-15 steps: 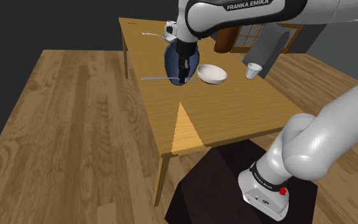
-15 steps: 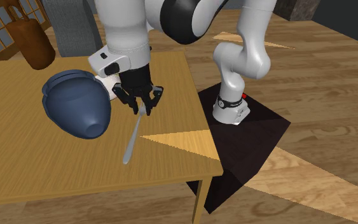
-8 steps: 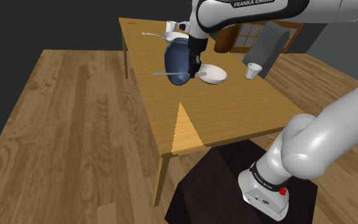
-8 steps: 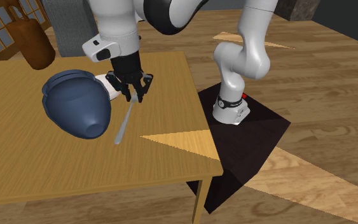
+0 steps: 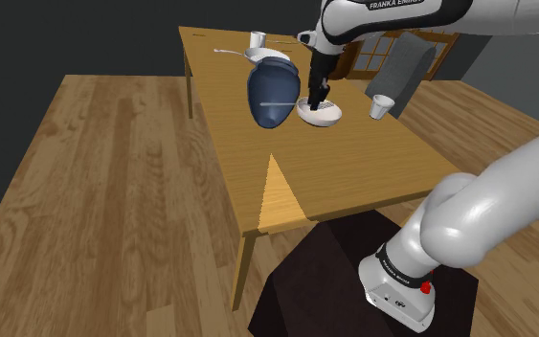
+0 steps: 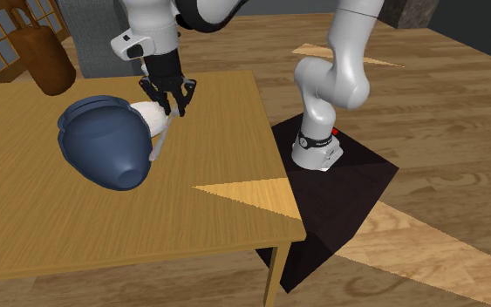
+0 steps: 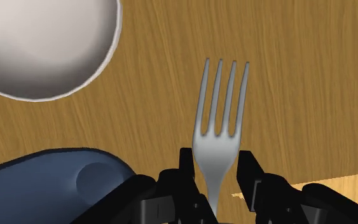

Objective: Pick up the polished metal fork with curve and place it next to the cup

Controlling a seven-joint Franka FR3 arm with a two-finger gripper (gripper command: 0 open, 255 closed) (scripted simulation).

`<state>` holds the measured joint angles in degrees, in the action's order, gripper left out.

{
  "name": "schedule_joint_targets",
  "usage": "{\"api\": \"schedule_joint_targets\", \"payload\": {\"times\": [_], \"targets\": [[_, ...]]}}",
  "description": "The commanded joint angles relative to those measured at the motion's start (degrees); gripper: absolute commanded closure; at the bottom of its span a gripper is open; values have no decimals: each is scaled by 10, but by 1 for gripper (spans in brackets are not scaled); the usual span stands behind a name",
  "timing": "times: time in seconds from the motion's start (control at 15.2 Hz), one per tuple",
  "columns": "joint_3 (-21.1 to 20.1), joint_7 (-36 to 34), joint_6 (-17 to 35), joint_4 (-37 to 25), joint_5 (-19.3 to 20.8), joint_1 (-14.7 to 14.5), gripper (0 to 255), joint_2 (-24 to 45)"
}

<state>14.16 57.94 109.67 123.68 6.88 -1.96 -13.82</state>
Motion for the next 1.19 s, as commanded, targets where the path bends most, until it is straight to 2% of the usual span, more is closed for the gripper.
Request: {"api": "schedule_joint_targets", "payload": {"times": [0.0, 0.59, 1.12], "targets": [[19, 30, 1, -7, 3, 12, 255, 6], [101, 165, 6, -65, -1, 62, 255, 60], [166, 298, 1, -162, -45, 111, 255, 153]]}}
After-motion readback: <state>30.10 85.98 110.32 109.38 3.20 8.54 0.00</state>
